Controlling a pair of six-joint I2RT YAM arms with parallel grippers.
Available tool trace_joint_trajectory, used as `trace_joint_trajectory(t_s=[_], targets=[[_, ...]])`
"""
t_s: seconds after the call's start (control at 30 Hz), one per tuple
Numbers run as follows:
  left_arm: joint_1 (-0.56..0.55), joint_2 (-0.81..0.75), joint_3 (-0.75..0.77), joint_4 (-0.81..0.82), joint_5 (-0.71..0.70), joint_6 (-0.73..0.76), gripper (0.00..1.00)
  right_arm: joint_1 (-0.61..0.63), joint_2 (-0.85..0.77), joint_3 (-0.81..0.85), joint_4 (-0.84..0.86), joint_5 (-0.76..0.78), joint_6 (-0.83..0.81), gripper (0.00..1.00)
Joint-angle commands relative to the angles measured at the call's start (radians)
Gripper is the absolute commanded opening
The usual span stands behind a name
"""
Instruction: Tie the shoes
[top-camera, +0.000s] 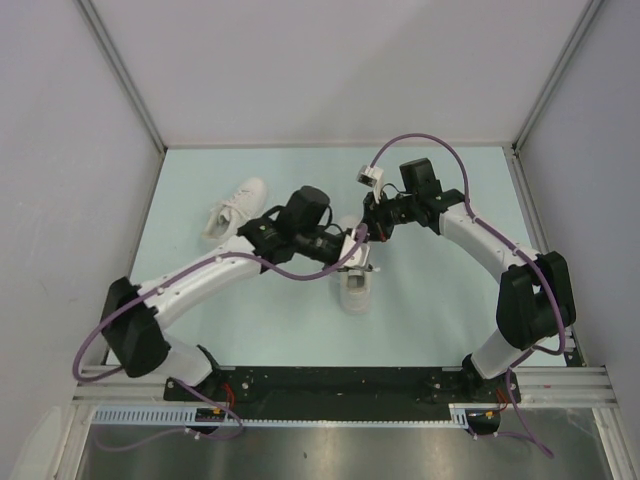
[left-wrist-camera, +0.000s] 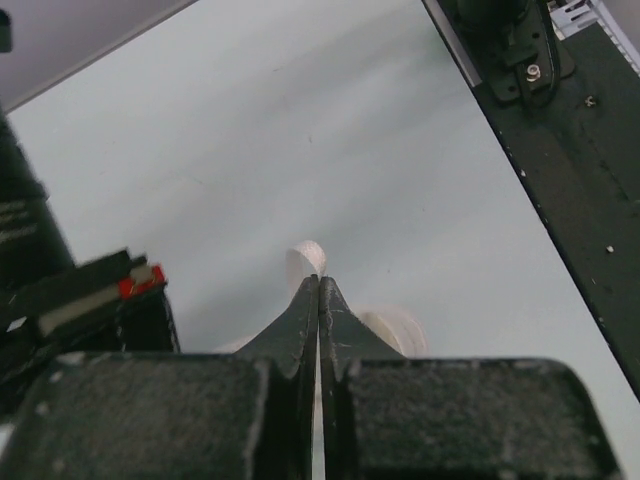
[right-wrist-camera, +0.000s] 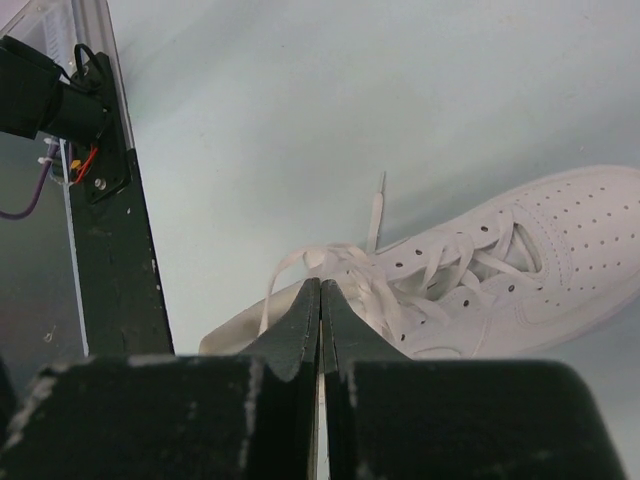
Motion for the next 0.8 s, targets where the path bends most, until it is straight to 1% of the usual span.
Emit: trace_joint_trajectory(t_s=[0.0, 0.1, 0.13, 0.17, 0.23, 0.43, 0.57, 0.67, 0.7, 0.73, 0.77], targets=[[-0.078, 0.076, 0.013, 0.295, 0.020, -0.008, 0.00, 0.008, -0.036, 0.034, 0.022, -0.037, -0.007, 0.00], [-0.103, 0.116, -0.037, 0.429, -0.012, -0.014, 0.00, 0.007, -0.036, 0.035, 0.017, -0.044, -0.022, 0.00], [-0.106, 0.126, -0.065, 0.525, -0.025, -0.014, 0.00, 0.007, -0.036, 0.035, 0.016, -0.049, -0.027, 0.00], [-0.110, 0.133, -0.080, 0.581, -0.041, -0.014, 0.00, 0.005, -0.039, 0.035, 0.008, -0.052, -0.034, 0.00], [-0.110, 0.159, -0.105, 0.649, -0.043, 0.024, 0.00, 0.001, -0.039, 0.035, -0.001, -0.058, -0.059, 0.00], [-0.110, 0.249, -0.116, 0.637, 0.046, 0.120, 0.00, -0.002, -0.030, 0.035, -0.018, -0.077, -0.093, 0.00], [-0.107, 0.309, -0.116, 0.637, 0.043, 0.155, 0.00, -0.004, -0.024, 0.035, -0.024, -0.086, -0.101, 0.00], [-0.104, 0.355, -0.109, 0.638, 0.028, 0.146, 0.00, -0.007, -0.021, 0.034, -0.042, -0.090, -0.111, 0.00], [-0.104, 0.358, -0.106, 0.638, 0.024, 0.138, 0.02, -0.007, -0.021, 0.035, -0.047, -0.090, -0.116, 0.00], [-0.103, 0.361, -0.100, 0.634, 0.021, 0.127, 0.06, -0.007, -0.018, 0.035, -0.053, -0.093, -0.120, 0.00], [-0.103, 0.340, -0.097, 0.626, 0.023, 0.108, 0.17, -0.007, -0.018, 0.035, -0.056, -0.094, -0.123, 0.00]])
